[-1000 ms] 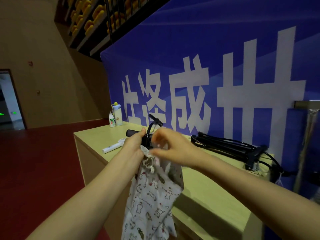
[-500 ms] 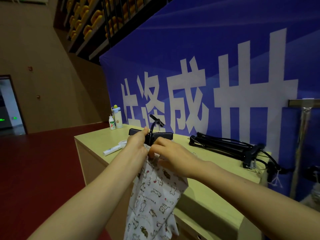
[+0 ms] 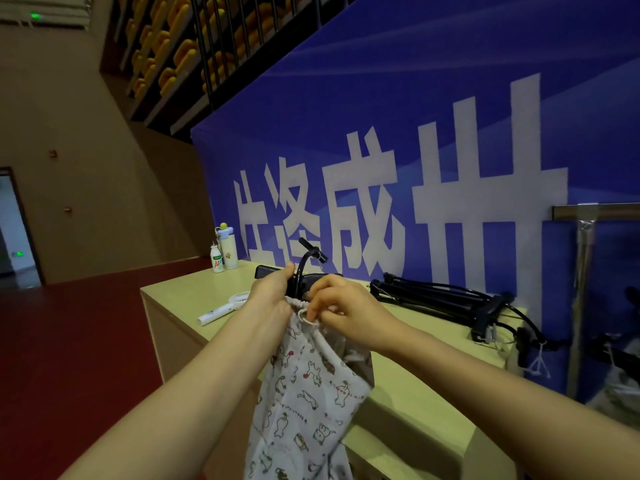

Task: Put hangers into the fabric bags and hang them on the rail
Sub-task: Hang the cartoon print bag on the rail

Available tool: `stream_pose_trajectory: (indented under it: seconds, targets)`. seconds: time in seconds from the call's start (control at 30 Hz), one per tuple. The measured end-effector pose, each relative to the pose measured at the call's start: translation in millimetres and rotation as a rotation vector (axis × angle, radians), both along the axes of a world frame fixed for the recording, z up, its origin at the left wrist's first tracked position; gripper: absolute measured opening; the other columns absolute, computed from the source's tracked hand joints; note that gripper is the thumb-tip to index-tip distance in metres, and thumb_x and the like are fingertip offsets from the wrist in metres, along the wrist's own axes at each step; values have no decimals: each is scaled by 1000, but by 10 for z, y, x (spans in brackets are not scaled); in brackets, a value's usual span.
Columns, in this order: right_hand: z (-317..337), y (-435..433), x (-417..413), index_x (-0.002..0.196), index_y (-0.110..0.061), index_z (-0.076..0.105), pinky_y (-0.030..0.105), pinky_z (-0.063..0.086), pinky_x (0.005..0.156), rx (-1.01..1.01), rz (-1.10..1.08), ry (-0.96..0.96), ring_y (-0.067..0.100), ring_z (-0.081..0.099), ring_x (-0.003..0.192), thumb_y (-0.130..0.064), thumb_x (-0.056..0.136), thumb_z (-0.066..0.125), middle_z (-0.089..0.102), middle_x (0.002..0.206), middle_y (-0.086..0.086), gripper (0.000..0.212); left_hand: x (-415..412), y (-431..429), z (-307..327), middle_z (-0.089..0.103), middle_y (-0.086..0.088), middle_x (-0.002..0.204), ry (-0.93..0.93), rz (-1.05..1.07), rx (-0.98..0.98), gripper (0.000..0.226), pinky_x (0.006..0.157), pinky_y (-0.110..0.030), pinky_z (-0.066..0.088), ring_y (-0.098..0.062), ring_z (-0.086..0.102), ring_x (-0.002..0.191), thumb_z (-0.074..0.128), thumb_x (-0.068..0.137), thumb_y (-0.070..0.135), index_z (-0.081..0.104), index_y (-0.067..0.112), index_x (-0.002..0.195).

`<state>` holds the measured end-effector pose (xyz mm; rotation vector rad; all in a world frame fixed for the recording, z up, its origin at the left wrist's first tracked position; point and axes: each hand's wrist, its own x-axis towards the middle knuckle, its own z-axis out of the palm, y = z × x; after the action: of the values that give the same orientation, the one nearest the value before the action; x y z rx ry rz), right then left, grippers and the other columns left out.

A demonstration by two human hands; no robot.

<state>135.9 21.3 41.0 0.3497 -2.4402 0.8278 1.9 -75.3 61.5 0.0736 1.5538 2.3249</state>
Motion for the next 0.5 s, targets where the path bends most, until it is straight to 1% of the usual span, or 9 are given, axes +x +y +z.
stream_pose_trajectory:
  seconds: [0.1,0.17,0.2,0.23,0.3,0.33,0.4,0.47,0.5]
  targets:
    - [-11,4,32,103,-14,69,15,48,87,28,-14,-7,8,52,106,-17,90,58,50,119,-5,18,14,11,10,67,-19,115,-3,8,-4,42,65,-46,59,-35,68,87,62,88,26,58,0,120]
    - [-15,-3,51,105,-16,66,20,51,85,52,-31,-1,9,54,100,-31,85,65,49,117,-6,25,26,27,22,67,-21,116,3,32,-14,42,78,-50,57,-36,68,95,63,87,23,58,-1,122]
    - [-24,-3,54,104,-16,65,21,51,84,77,-56,9,10,54,98,-34,83,67,49,115,-6,28,49,38,34,67,-21,116,13,33,-11,41,81,-51,56,-36,68,95,63,87,22,58,-2,121]
    - [-30,-2,56,102,-15,65,22,51,84,101,-85,26,11,54,96,-33,84,67,49,114,-6,26,56,51,42,67,-21,115,22,26,-9,40,82,-52,55,-37,68,94,64,86,20,59,-2,119]
    - [-23,13,72,96,-14,65,25,50,85,104,-135,95,11,54,95,-26,88,63,52,110,-4,14,108,66,79,67,-20,114,32,19,-16,35,84,-55,54,-38,67,93,68,83,18,61,-1,111]
    - [-4,32,78,93,-14,64,25,50,85,48,-140,131,10,54,93,-22,89,60,54,106,-4,10,122,69,92,67,-20,113,45,23,-22,34,86,-56,53,-38,67,95,70,81,17,61,-1,108]
    - [106,81,137,88,-15,63,23,50,80,-229,-118,174,9,58,87,-18,91,56,59,96,-4,8,148,69,126,69,-19,111,73,25,-49,34,87,-55,53,-37,68,95,73,78,18,63,1,106]
    - [276,134,249,84,-17,61,19,52,71,-559,-22,162,3,60,75,-15,93,54,62,84,-5,12,241,83,174,69,-18,107,99,7,-74,31,82,-50,57,-35,69,85,72,79,22,65,2,102]
    - [363,141,297,83,-17,61,16,53,66,-675,39,145,1,60,69,-13,94,52,61,78,-5,14,285,101,196,69,-18,104,116,-13,-74,32,76,-46,58,-33,67,77,71,81,23,65,1,103]
